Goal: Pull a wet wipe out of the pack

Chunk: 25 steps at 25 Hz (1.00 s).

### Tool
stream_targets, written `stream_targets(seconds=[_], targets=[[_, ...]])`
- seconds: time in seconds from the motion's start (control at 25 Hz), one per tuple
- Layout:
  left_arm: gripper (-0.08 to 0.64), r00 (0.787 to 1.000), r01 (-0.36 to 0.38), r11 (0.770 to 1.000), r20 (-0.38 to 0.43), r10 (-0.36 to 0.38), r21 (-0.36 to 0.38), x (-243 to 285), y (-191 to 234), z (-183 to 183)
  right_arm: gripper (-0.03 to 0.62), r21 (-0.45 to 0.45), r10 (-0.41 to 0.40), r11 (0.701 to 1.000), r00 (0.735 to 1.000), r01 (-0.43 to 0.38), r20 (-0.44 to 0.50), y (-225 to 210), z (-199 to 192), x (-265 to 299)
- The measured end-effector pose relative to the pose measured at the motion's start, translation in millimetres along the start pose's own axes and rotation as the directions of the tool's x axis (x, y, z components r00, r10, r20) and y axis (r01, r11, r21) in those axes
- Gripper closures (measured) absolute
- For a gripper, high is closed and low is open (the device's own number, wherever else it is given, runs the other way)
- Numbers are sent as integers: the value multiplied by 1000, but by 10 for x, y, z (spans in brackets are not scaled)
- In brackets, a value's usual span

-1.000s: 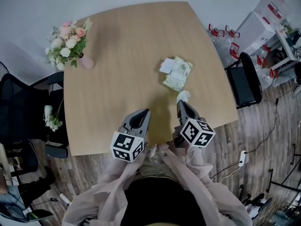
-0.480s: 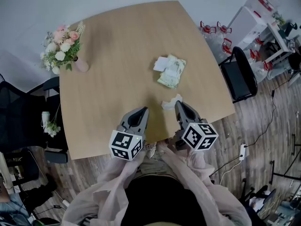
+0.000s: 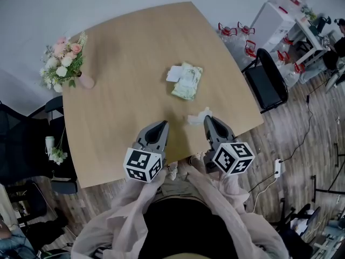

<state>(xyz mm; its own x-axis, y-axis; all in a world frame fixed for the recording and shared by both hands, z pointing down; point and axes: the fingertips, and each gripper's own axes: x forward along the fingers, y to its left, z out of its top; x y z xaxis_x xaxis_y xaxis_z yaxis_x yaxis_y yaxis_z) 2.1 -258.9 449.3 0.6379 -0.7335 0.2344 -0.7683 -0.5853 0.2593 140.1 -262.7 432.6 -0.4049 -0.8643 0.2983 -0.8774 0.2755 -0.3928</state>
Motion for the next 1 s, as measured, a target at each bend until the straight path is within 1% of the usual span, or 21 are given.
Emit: stream_targets(seconds=[0.24, 0.6, 0.84, 1.0], targets=[[551, 1000, -10, 1000, 22, 9, 15, 32, -33, 43, 581, -80, -54, 995, 998, 57, 35, -132, 68, -186], [551, 1000, -6, 1000, 27, 5, 29, 129, -73, 77, 581, -62, -81, 994, 995, 84, 53, -271, 86, -301], [551, 1000, 2, 999, 21, -3, 41, 191, -104, 98, 581, -88, -99, 991, 993, 104, 59, -331, 99, -310], [551, 1000, 1, 999, 23, -2, 50, 229, -115, 117, 581, -95, -96, 990, 993, 102, 61, -346, 104, -296]])
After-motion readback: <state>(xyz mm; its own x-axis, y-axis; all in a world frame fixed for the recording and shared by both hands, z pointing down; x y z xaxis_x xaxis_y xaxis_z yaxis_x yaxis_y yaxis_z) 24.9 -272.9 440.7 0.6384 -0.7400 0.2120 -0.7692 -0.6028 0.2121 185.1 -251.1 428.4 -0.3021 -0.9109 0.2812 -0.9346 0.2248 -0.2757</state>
